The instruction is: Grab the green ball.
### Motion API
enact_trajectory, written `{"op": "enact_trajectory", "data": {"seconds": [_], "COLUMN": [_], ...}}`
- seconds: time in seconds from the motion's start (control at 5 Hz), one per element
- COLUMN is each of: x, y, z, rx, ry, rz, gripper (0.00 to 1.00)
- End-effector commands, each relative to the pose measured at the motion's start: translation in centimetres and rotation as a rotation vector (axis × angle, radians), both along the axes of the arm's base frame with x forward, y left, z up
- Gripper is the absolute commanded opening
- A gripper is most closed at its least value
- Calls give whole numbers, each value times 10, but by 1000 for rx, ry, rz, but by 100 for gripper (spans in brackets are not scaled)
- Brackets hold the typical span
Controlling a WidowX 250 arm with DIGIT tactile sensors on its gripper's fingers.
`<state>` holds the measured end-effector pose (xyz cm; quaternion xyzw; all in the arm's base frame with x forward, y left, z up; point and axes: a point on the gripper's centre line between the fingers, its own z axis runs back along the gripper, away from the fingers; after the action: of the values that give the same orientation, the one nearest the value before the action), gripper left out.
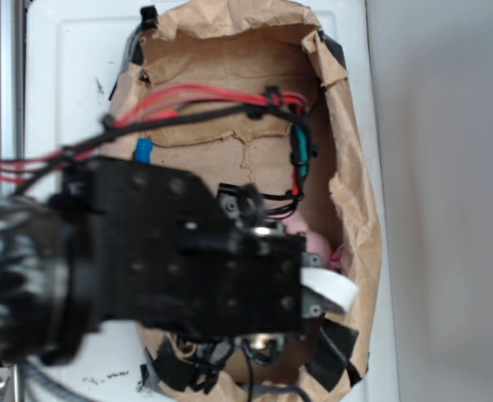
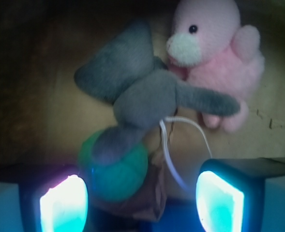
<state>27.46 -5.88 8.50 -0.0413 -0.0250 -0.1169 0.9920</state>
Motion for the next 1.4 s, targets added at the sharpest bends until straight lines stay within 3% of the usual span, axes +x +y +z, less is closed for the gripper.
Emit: {"op": "enact_trajectory", "data": {"seconds": [0.0,0.2,0.4,0.8,1.0,1.2], "x": [-5,-14,-17,-28,-32,-36], "y": [-17,-25,-32,-42,-42,-41], "z": [2,-5,-21,-45,-45,-35], "rx": [-23,-63,-67,-5,-18,-40], "ry": [-36,-41,-20,28,70,75], "rz": [-98,-122,-116,-104,-105,-97], "gripper": [100,100,100,100,100,0]}}
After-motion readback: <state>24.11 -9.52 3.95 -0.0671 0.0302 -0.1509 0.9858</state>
